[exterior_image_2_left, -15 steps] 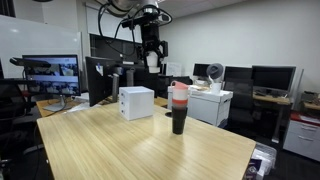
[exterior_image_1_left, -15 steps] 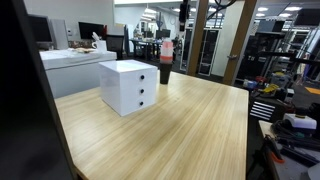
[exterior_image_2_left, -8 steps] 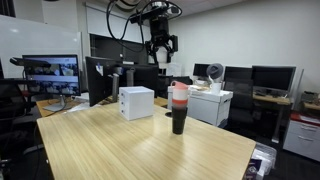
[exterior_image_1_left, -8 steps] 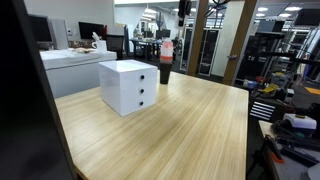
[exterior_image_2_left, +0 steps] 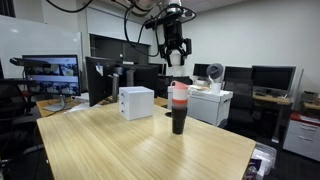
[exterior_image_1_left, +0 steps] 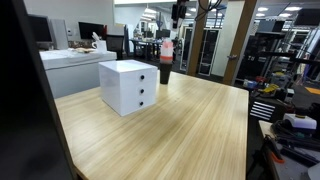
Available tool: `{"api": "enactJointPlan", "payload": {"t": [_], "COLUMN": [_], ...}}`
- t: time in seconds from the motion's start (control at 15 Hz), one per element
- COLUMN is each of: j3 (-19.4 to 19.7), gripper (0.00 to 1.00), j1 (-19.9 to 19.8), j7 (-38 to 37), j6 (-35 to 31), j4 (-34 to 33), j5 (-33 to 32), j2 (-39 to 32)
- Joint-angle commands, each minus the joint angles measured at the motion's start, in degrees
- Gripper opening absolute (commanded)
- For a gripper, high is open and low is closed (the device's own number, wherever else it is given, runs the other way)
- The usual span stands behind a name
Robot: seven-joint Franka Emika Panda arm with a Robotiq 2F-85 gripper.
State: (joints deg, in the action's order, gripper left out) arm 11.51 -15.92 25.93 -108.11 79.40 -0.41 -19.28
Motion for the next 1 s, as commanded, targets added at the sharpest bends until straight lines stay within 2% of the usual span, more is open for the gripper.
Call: {"api": "enactJointPlan", "payload": {"t": [0.0,0.67,0.73,0.93], "j3": [-1.16,-3.39,-2.38,-2.50], "gripper": [0.36,0.36,0.36,0.36], "j1": [-1.79,-3.20,-2.45,-2.46], "j7": [-1.83,-3.47,-3.26,-3.20], "j6": [2.99,8.15,8.16,9.50], "j4": [-7.69,-20.45,-20.66,-22.95], "j5": [1.12,0.48,1.12,1.22], "j2": [-5.62,-15.96,-16.45,-18.54]}}
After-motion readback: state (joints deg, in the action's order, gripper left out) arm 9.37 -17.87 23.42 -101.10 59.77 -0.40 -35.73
